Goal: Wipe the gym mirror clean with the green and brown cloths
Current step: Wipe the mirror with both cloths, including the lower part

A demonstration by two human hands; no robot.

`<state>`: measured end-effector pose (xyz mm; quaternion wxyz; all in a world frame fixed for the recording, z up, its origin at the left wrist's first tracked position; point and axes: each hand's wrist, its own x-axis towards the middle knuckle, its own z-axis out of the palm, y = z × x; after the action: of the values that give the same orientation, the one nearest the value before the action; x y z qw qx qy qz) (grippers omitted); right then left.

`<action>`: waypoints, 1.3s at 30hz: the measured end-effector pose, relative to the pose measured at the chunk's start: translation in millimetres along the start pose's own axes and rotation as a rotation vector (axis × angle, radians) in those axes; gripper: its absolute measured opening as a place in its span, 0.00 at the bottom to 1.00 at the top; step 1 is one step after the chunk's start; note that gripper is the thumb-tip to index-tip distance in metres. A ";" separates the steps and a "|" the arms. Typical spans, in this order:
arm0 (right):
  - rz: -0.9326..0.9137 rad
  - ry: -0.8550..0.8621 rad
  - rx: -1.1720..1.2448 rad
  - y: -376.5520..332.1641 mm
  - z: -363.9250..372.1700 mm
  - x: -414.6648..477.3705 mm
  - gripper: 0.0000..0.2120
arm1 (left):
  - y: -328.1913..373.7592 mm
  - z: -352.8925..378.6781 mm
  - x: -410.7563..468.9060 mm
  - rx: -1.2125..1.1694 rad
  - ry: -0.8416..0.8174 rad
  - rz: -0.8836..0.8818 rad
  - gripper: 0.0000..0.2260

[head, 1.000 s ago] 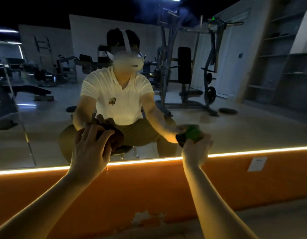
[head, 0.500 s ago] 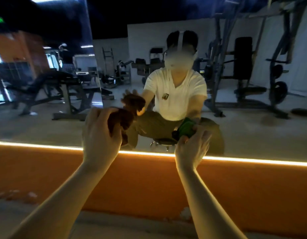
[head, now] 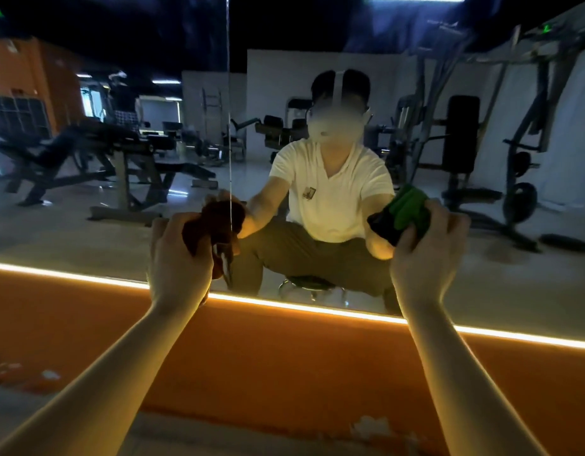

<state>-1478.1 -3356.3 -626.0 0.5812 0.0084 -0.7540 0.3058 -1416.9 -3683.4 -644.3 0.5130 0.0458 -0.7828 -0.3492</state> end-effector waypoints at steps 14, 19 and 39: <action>-0.380 -0.268 0.044 -39.4 36.1 -68.9 0.06 | -43.8 8.3 28.5 -0.035 -0.032 0.118 0.18; 0.046 0.061 0.005 -53.0 41.2 -32.4 0.19 | -48.5 15.0 34.3 -0.074 -0.001 0.165 0.17; -0.423 -0.104 -0.089 -168.7 84.4 -20.1 0.14 | -94.3 14.0 52.2 -0.130 -0.143 0.405 0.15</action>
<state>-1483.0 -3540.1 -579.2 0.5924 0.1567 -0.7773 0.1426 -1480.2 -3769.7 -663.2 0.5175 -0.1702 -0.7864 -0.2912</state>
